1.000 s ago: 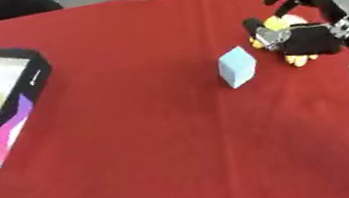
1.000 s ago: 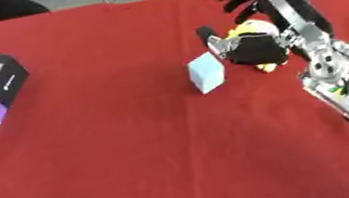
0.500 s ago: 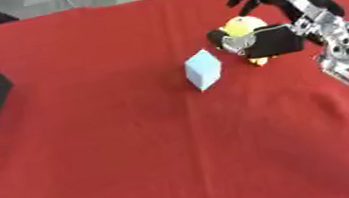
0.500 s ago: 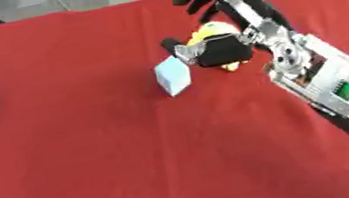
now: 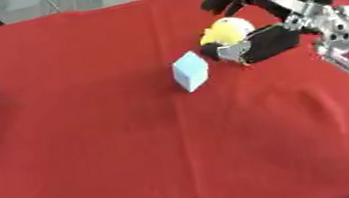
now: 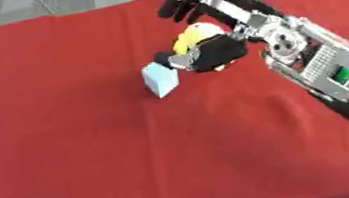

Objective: Pick up the objects with one hand, pass them to the other hand, and then place them into the box on the other side of the table.

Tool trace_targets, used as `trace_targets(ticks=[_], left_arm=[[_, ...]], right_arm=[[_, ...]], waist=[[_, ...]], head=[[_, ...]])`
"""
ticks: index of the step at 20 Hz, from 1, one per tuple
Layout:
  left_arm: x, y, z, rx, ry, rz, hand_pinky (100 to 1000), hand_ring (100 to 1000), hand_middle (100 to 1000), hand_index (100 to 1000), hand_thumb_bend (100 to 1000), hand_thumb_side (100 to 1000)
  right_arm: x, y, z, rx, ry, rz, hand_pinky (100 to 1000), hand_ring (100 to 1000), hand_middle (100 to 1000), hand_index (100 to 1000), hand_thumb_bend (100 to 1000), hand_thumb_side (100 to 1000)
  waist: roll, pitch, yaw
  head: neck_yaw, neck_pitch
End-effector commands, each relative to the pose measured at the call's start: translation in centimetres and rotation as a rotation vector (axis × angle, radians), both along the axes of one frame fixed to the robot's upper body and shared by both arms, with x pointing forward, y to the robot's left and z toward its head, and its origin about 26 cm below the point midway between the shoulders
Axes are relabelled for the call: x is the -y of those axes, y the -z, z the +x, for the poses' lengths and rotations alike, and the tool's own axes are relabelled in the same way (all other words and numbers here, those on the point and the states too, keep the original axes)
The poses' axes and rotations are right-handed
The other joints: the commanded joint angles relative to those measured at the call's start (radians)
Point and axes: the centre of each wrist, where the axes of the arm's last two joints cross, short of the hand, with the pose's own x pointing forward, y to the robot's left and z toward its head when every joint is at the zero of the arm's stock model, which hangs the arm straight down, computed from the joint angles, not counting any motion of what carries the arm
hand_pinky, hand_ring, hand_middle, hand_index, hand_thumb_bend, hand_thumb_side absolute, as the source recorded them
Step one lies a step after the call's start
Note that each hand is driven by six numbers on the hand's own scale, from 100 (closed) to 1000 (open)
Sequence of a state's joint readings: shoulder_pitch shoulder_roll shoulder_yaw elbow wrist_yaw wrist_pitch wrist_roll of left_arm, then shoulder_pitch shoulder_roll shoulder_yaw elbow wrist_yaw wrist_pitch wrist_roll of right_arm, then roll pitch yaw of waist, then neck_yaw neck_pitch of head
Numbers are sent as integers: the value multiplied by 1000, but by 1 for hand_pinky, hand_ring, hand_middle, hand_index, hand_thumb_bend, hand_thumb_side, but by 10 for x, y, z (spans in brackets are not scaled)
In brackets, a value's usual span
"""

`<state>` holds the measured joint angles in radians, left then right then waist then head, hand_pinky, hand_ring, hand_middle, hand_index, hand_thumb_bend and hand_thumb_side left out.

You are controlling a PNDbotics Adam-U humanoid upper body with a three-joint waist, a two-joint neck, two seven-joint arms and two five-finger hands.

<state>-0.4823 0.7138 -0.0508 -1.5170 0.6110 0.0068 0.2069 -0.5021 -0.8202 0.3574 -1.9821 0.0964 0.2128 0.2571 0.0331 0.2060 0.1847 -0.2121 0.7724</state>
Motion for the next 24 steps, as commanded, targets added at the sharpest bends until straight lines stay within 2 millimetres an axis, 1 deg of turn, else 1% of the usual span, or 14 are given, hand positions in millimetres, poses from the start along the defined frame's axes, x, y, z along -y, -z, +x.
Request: trace_targets(ticks=[1,6,13,17,24], left_arm=[[-5,-15,-4,46,-17,9,955,723,741,709,100,696],[-6,-15,-4,48,-17,8,957,725,743,709,100,698],[-5,-16,-4,53,-11,13,960,727,743,705,100,695],[-3,-16,-4,59,-7,14,960,725,741,705,100,694],[4,-22,-3,83,12,11,961,724,737,701,100,693]], right_arm=[[6,-20,-3,-7,-67,-136,787,802,768,795,453,367],[9,-31,-3,-56,-107,-255,830,829,792,822,480,363],[7,-45,-3,-48,-77,-355,891,857,811,853,539,328],[4,-47,-3,-17,-30,-400,918,868,817,864,514,311],[-2,-44,-2,24,45,-483,963,888,827,886,503,324]], waist=[[-13,-17,3],[-16,-16,3],[-19,-14,6],[-19,-8,13],[-24,12,30]], head=[[-3,-2],[-3,-2],[-13,-2],[-24,-2],[-41,-2]])
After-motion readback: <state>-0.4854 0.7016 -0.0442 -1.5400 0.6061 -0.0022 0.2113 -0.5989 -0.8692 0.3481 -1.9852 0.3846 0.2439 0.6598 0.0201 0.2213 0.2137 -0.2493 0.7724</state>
